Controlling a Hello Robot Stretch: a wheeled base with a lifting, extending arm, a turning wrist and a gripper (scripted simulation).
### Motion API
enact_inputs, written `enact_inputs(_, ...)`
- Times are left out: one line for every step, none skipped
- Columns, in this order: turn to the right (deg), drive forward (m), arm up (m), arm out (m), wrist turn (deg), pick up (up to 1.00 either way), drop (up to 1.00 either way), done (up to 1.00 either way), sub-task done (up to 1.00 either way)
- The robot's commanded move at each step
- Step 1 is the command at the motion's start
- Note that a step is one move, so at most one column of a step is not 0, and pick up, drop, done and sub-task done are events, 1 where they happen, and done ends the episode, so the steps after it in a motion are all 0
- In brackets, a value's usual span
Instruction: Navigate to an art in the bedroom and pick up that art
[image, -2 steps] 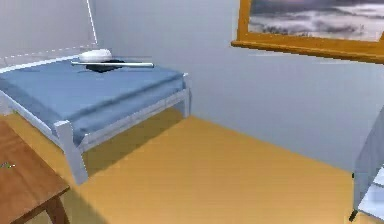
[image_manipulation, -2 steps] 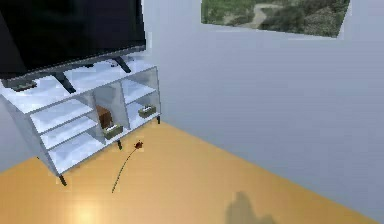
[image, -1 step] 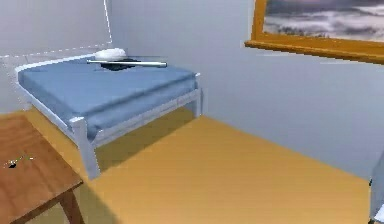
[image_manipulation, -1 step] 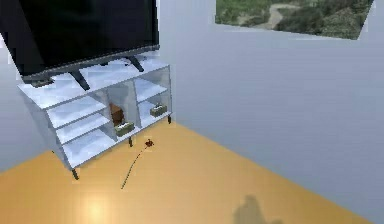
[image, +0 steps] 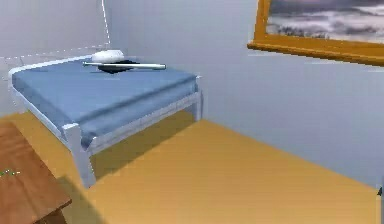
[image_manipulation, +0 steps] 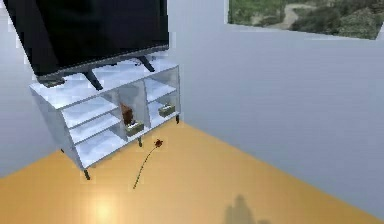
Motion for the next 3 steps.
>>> enact_inputs(45.0, 0.00, 0.00, 0.00, 0.0, 0.00, 0.00, 0.00, 0.00)
enact_inputs(45.0, 0.00, 0.00, 0.00, 0.0, 0.00, 0.00, 0.00, 0.00)
enact_inputs(45.0, 0.00, 0.00, 0.00, 0.0, 0.00, 0.00, 0.00, 0.00)
